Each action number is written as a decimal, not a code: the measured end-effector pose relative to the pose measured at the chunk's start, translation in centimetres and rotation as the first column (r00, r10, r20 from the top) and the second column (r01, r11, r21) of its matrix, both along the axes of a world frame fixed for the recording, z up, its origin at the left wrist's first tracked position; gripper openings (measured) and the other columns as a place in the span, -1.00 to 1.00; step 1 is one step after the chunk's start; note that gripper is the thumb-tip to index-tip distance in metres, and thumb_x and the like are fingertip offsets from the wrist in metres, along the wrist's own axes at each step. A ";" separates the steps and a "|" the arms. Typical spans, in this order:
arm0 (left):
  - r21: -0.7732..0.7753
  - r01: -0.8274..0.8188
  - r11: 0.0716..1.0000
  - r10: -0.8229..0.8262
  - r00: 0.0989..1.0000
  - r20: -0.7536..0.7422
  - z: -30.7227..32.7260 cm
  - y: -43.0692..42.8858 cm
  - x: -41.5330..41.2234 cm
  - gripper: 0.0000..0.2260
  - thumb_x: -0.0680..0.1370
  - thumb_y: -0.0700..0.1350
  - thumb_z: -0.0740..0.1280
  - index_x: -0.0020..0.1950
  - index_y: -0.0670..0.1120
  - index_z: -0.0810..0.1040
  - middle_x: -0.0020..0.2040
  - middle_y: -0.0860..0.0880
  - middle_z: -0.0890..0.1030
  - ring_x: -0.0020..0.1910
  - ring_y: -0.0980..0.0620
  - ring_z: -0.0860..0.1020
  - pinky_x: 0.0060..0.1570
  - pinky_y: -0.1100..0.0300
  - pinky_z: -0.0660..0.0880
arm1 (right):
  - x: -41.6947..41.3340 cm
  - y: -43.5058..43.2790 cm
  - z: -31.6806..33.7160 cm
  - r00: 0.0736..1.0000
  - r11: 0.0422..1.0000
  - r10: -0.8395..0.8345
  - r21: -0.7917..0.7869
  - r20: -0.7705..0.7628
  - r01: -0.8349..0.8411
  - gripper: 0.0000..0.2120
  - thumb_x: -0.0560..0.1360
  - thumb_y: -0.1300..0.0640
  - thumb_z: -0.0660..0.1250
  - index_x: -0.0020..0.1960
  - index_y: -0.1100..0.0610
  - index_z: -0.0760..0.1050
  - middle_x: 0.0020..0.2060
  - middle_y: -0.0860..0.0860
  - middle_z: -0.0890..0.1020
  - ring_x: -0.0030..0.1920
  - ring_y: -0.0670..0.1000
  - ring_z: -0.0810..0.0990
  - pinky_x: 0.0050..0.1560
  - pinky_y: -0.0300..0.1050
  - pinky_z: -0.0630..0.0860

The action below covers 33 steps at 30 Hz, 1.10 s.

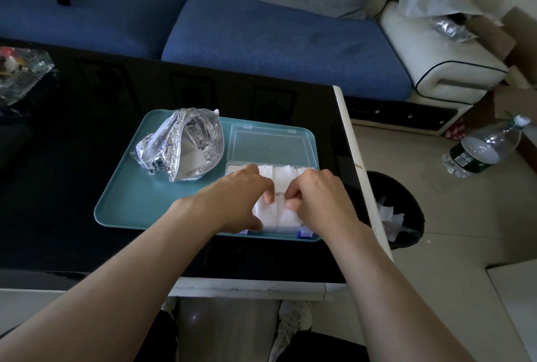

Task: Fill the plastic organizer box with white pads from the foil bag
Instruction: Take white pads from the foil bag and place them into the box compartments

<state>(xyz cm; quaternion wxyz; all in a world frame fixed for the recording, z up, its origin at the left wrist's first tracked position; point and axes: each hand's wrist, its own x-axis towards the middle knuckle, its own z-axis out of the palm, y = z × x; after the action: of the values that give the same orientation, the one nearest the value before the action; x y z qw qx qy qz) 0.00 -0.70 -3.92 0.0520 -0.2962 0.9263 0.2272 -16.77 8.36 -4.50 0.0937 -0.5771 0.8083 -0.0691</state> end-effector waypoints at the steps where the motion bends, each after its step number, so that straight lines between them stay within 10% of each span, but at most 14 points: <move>1: -0.009 -0.001 1.000 0.001 1.000 -0.010 0.1 0.0 0.0 -0.64 0.49 0.07 0.53 0.26 0.12 0.58 0.13 0.07 0.42 0.08 0.03 0.46 0.16 0.10 0.45 | 0.2 -0.1 -0.1 0.998 1.000 0.007 0.025 -0.059 -0.006 -0.93 0.57 0.10 0.51 0.00 -0.05 0.75 -0.11 -0.04 0.70 0.00 0.05 0.61 0.05 -0.05 0.45; 7: -0.115 -0.268 0.957 0.223 0.927 -0.302 0.9 -1.0 0.0 -0.83 0.60 -0.10 0.31 0.06 0.00 0.70 0.08 -0.05 0.63 0.03 -0.10 0.61 0.09 -0.03 0.59 | 1.0 -0.8 -0.1 0.987 0.993 -0.114 -0.033 -0.117 0.111 -0.93 0.55 0.03 0.49 -0.07 -0.02 0.63 -0.18 -0.06 0.66 -0.09 0.03 0.60 0.07 -0.02 0.39; 15: -0.339 -0.579 0.742 0.460 0.807 -0.371 1.3 -3.3 1.9 -0.58 0.47 -0.27 0.42 0.28 0.05 0.66 0.50 -0.16 0.27 0.43 -0.30 0.23 0.33 -0.22 0.26 | 3.6 -2.2 2.3 0.987 0.969 -0.157 -0.199 -0.039 0.146 -0.96 0.41 0.16 0.34 -0.23 0.08 0.52 -0.37 -0.03 0.57 -0.31 0.04 0.52 -0.13 -0.05 0.49; 21: -0.231 -0.706 0.670 0.689 0.706 -0.163 0.6 -5.6 3.4 -0.41 0.48 -0.30 0.36 0.44 0.16 0.44 0.67 -0.20 -0.22 0.61 -0.50 -0.18 0.52 -0.44 -0.03 | 6.8 -5.5 1.8 0.986 0.954 0.044 -0.300 0.164 0.008 -0.70 0.55 0.36 0.29 0.21 0.20 0.65 0.04 0.08 0.71 0.06 0.10 0.65 0.07 0.01 0.63; 28: -0.139 -0.616 0.776 0.618 0.786 -0.033 -1.1 -7.2 5.3 -0.31 0.47 -0.31 0.30 0.50 0.15 0.19 0.34 -0.12 0.29 0.30 -0.37 0.33 0.08 -0.24 0.47 | 10.2 -8.8 -0.2 0.931 0.923 0.254 -0.352 0.261 -0.153 -0.60 0.52 0.46 0.23 0.29 0.19 0.57 0.13 0.08 0.63 0.14 0.10 0.57 0.11 -0.02 0.56; 33: -0.091 -0.578 0.811 0.570 0.815 -0.100 -1.1 -7.6 6.0 -0.30 0.41 -0.28 0.35 0.48 0.14 0.25 0.20 -0.06 0.35 0.23 -0.28 0.42 0.18 -0.25 0.47 | 11.1 -10.3 -1.5 0.918 0.911 0.307 -0.357 0.252 -0.207 -0.43 0.44 0.48 0.32 0.37 0.09 0.51 0.22 0.06 0.59 0.19 0.15 0.58 0.15 0.08 0.57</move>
<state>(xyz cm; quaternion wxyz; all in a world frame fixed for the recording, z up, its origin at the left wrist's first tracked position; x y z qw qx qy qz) 6.02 -8.35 -4.98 -0.0678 -0.5567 0.8064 0.1875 -5.70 -1.90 -6.01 0.1287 -0.6697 0.6778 -0.2748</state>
